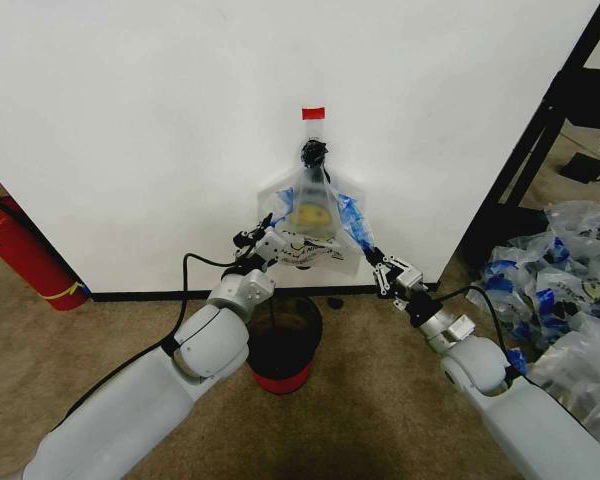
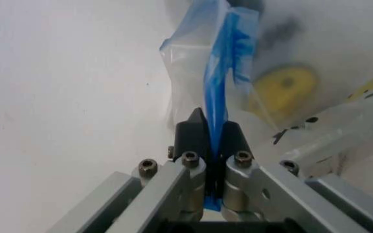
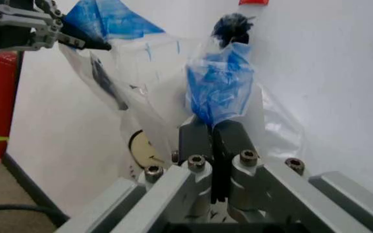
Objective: Pick up the garbage bag from the wall and place it over the trash bin.
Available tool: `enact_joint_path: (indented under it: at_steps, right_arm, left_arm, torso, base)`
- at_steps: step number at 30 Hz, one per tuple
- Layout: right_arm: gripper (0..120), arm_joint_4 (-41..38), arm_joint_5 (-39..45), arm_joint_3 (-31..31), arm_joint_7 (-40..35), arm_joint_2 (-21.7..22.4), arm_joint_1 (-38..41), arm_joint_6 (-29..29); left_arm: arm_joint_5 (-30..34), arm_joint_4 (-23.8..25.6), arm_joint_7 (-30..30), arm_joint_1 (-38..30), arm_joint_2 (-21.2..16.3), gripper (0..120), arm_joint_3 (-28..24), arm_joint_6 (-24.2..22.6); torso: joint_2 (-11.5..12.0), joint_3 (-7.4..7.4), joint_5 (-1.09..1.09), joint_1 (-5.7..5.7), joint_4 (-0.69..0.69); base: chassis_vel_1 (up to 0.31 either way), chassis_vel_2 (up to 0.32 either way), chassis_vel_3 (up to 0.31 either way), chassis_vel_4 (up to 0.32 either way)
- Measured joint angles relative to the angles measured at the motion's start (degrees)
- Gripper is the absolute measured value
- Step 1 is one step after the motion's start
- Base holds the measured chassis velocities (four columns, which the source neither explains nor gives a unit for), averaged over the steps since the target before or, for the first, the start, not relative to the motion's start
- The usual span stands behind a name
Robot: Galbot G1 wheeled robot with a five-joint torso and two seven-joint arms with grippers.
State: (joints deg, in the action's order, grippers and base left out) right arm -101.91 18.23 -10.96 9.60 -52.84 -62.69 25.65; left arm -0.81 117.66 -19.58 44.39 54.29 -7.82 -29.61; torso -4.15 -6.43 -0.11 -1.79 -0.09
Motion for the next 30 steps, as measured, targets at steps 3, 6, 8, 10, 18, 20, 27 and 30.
enact_joint_path:
  at_steps: [3,6,8,10,18,20,27,30]
  right_arm:
    - [0,-0.8,0.2,-0.3,0.0,0.0,-2.0,0.0]
    - [0,-1.7,0.2,-0.8,0.1,0.1,-4.6,0.0]
    - [0,-2.3,0.0,-1.0,0.3,0.0,-6.6,0.0]
    - [0,-2.6,-0.3,-1.3,0.5,-0.3,-7.8,0.1]
    - [0,-5.2,-1.2,-1.7,1.4,-3.0,-12.4,1.1]
    - [0,-6.7,-1.3,-1.9,1.7,-3.2,-13.0,1.1]
    - [0,-11.1,-1.1,-2.4,2.7,-2.8,-13.5,1.1]
    - [0,-12.6,-0.5,-2.5,3.6,-2.7,-13.9,1.8]
  left_arm:
    - [0.0,0.6,0.3,1.6,0.4,0,1.0,1.0]
    - [0.0,0.9,0.5,3.5,0.6,0,1.9,2.6]
    - [0.0,1.0,0.6,4.9,0.7,0,2.6,3.7]
    - [0.0,1.2,0.7,5.8,0.5,0,3.1,4.0]
    - [0.7,3.3,0.8,11.4,-0.4,0,6.7,6.7]
    - [0.7,4.7,0.9,13.5,-0.3,0,8.0,8.0]
    - [0.6,11.0,1.5,19.2,-0.4,0,12.4,9.7]
    - [0.7,15.0,1.8,21.8,0.1,0,14.3,9.7]
  torso:
    - [0.0,0.00,0.00,0.00,0.00]
    - [0.0,0.00,0.00,0.00,0.00]
    - [0.0,0.00,0.00,0.00,-0.01]
    - [0.0,0.00,-0.01,0.00,-0.02]
    - [0.0,0.00,0.00,0.00,-0.01]
    - [0.0,0.00,-0.01,0.01,-0.01]
    - [0.0,0.00,-0.01,0.00,0.01]
    - [0.0,0.00,-0.01,0.00,-0.01]
  base:
    - [0.000,0.000,0.000,0.000]
    - [0.000,0.000,0.000,0.000]
    - [0.000,0.000,0.000,0.000]
    - [0.000,0.000,0.000,0.000]
    - [0.000,0.000,0.000,0.000]
    - [0.000,0.000,0.000,0.000]
    - [0.000,0.000,0.000,0.000]
    - [0.000,0.000,0.000,0.000]
